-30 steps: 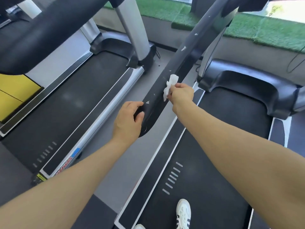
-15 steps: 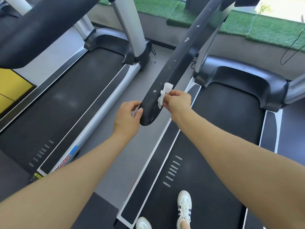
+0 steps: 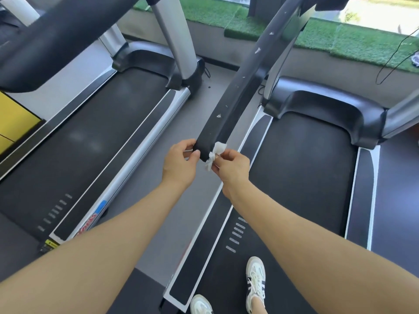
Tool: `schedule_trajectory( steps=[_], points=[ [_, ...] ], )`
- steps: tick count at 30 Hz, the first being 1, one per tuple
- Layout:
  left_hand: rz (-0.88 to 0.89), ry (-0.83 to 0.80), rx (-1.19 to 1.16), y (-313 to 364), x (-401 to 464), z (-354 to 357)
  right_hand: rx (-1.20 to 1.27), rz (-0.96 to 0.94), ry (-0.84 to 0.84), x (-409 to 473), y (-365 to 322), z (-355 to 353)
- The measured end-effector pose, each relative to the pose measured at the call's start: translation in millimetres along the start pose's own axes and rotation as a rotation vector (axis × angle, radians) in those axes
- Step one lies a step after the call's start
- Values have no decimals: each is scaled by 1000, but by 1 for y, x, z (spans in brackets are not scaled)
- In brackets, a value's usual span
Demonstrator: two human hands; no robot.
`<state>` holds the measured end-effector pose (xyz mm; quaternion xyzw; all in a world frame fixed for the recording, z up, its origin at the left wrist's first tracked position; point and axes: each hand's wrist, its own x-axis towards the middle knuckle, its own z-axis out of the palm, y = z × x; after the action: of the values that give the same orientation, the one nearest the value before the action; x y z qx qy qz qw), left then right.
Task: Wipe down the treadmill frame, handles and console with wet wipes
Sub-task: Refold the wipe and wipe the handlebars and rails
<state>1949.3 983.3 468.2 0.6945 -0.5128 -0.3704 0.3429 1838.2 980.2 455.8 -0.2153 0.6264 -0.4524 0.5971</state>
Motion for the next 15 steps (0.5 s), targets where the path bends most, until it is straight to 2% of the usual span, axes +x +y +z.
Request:
schedule_trajectory(
  steps=[3, 6, 11, 13, 15],
  points=[
    [-26, 4, -28, -2, -2, 0, 37, 15, 18, -2, 8, 2],
    [-39, 5, -42, -4, -5, 0, 89, 113, 51, -4, 20, 9],
    [-56, 7, -18, -2, -8, -3, 223, 208, 22, 1, 25, 17],
    [-61, 26, -19, 1, -8, -7, 192, 220, 15, 0, 20, 14],
    [-60, 35, -23, 8, -9, -13, 33, 202, 31, 0, 14, 7]
  ],
)
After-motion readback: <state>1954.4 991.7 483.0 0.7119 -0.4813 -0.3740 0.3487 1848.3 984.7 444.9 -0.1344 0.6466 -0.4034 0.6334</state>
